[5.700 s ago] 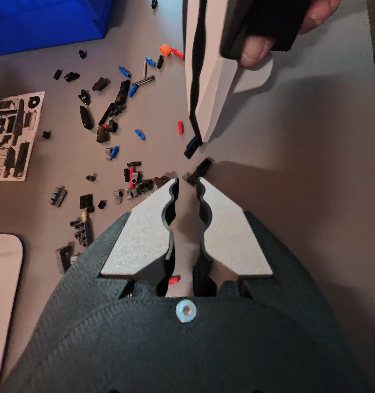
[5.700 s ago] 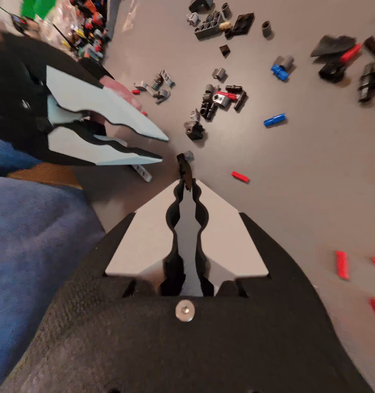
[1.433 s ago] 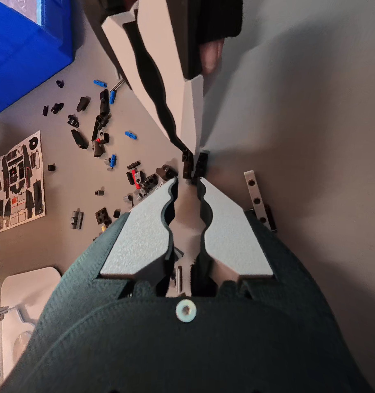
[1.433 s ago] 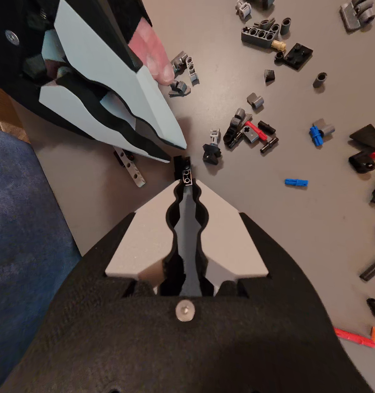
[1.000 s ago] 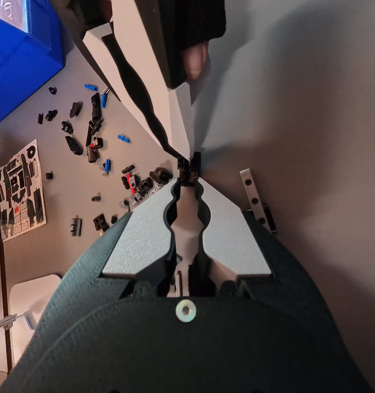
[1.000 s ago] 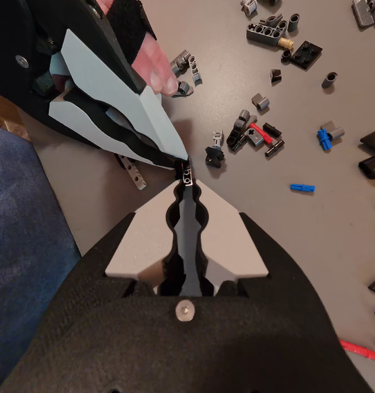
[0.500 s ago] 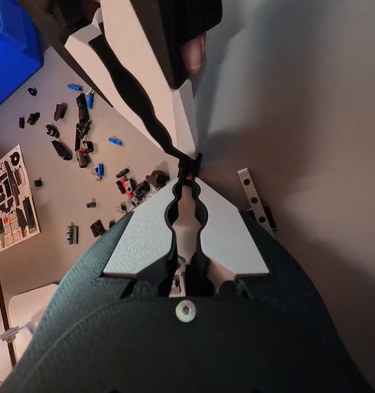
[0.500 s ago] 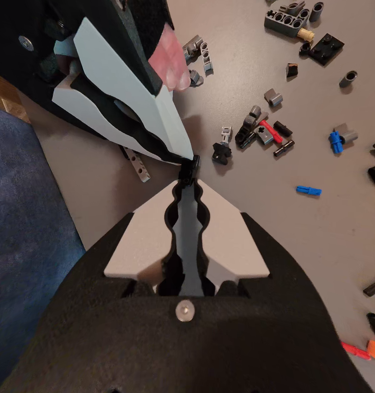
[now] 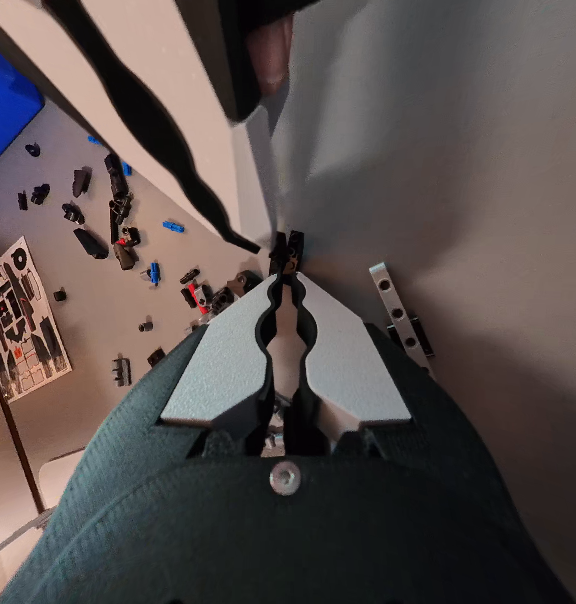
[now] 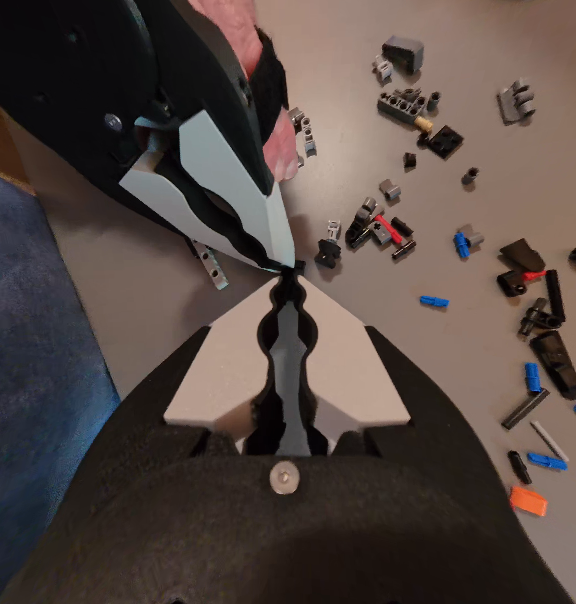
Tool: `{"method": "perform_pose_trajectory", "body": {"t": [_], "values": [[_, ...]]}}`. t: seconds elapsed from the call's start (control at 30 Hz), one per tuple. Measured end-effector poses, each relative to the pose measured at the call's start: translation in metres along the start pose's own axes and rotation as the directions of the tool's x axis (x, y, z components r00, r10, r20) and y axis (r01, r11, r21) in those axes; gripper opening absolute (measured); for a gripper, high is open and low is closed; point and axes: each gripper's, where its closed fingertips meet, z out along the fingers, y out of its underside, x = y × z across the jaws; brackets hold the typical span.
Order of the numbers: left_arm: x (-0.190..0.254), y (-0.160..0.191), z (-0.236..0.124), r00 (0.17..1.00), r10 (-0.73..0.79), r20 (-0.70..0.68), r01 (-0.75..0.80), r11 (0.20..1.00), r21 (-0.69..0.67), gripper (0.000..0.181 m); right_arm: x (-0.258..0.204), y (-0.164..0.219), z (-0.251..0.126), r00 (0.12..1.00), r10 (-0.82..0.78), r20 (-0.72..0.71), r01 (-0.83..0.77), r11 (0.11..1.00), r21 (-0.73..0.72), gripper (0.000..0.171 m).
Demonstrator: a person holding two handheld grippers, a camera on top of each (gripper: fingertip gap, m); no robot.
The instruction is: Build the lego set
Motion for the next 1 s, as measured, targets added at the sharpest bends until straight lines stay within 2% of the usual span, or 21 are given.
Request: {"method": "perform_pose_trajectory", "body": {"t": [0.17,0.63,1.0], "values": [[-0.001,-0.001,0.001,1.0,0.008,-0.003,-0.008,1.0,-0.005,0.004,0.009,0.005,0.012,0.997,0.07,0.008,-0.07,0.997,-0.018,0.0],[-0.001,-0.002,0.001,1.0,-0.014,-0.021,0.014,1.0,0.012,0.004,0.006,0.007,0.022,0.992,0.114,0.051,-0.112,0.993,-0.049,0.0],[-0.001,-0.001,0.002,0.997,-0.061,-0.039,0.063,0.997,0.037,0.004,0.006,0.006,0.022,0.947,0.283,0.154,-0.28,0.959,-0.039,0.0]]}}
